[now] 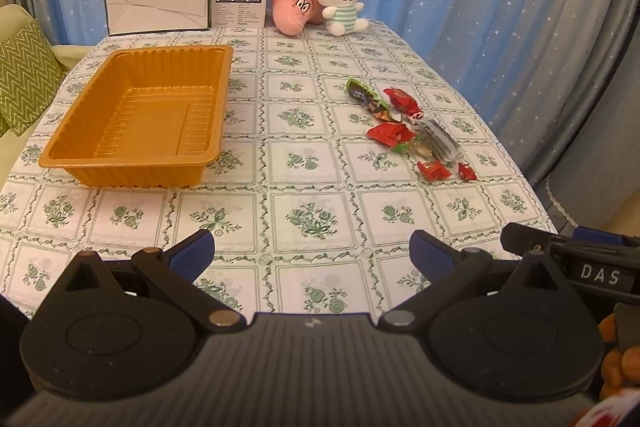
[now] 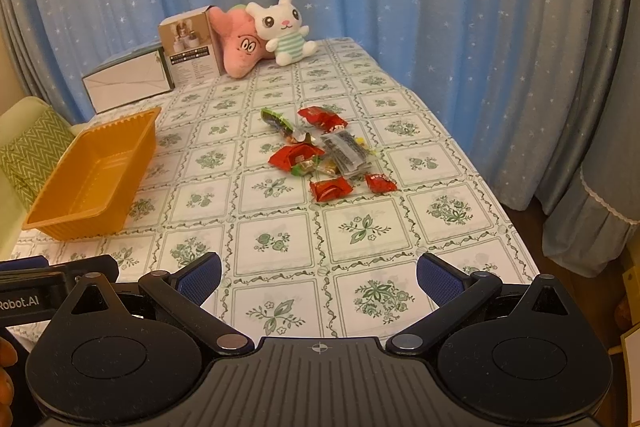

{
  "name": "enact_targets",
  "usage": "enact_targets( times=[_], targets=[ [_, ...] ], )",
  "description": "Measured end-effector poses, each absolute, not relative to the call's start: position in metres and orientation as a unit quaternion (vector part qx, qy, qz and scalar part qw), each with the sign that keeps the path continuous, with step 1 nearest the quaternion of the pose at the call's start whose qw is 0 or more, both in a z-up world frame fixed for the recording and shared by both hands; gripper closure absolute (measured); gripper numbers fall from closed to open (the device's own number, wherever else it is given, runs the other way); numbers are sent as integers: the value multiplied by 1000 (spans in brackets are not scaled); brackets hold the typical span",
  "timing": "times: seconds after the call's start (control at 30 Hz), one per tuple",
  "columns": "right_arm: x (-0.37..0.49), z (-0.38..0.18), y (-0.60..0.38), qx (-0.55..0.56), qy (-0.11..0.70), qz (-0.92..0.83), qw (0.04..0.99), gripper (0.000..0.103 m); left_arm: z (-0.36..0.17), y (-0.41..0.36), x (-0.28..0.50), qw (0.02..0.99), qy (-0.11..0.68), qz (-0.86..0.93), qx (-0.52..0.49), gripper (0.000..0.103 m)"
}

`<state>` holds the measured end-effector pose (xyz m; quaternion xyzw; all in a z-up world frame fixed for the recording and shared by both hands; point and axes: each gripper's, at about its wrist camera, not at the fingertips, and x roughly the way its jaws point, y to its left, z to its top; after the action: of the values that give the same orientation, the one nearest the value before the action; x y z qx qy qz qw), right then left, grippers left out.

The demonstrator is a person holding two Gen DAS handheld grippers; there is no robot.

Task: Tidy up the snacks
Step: 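Grasp a small red candy packet with the left gripper while the right gripper grasps another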

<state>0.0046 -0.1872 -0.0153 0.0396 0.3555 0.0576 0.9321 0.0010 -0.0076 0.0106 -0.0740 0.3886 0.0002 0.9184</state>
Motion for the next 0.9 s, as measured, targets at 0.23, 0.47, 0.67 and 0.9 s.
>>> enact_targets(
  times=[0.23, 0.47, 0.67, 0.9],
  targets=[
    [14, -17, -201, 50, 347, 37, 936, 0, 8, -13, 16, 920, 386, -16, -69, 0],
    [31, -20, -218, 66, 350, 16, 934, 0, 5, -20, 35, 919, 388, -37, -63, 0],
    [51, -28, -227, 77, 353, 5, 933, 0, -6, -28, 65, 914, 397, -57, -66, 0],
    [81, -46, -250, 109, 348, -34, 931, 0, -28, -54, 115, 912, 393, -114, -29, 6]
  ],
)
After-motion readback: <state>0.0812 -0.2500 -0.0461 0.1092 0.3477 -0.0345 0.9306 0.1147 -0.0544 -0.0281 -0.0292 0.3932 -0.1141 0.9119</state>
